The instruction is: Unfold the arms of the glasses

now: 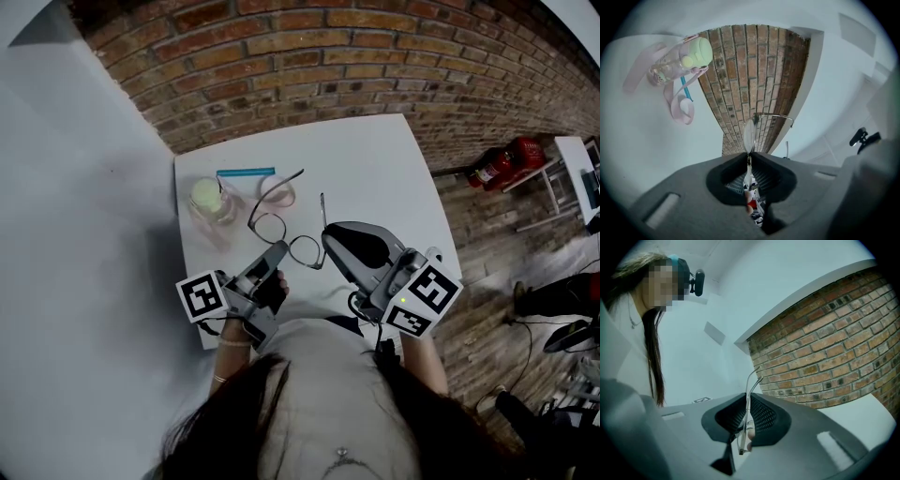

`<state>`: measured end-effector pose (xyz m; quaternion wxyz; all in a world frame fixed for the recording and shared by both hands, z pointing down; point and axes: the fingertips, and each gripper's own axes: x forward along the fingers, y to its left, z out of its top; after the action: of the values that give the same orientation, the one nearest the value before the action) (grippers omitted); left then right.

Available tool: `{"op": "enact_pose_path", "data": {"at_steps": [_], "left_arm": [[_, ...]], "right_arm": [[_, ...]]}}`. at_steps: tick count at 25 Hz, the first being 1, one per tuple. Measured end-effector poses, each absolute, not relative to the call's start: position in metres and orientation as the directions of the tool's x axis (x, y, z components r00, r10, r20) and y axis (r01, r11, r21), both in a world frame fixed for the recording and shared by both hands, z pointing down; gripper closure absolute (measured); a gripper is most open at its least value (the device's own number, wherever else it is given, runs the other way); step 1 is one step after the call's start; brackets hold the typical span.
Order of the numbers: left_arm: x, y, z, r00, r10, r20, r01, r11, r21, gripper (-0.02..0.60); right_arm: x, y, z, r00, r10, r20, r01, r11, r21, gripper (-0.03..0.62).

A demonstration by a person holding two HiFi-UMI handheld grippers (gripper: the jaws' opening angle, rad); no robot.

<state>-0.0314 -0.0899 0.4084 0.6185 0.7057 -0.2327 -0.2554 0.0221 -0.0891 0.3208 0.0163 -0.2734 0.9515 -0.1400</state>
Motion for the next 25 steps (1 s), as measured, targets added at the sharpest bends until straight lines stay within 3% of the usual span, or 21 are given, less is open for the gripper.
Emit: {"op": "enact_pose_path", "data": {"at_steps": [25], "left_arm": [[-0.045,-0.096,0.409,0.707,-0.702,-0.08,0.014,-0.099,0.995,0.555]], "right_arm": [[0.03,-0.091,0.318,-0.839,-0.542,0.039,-0.53,0.8,-0.283,0.557]]}}
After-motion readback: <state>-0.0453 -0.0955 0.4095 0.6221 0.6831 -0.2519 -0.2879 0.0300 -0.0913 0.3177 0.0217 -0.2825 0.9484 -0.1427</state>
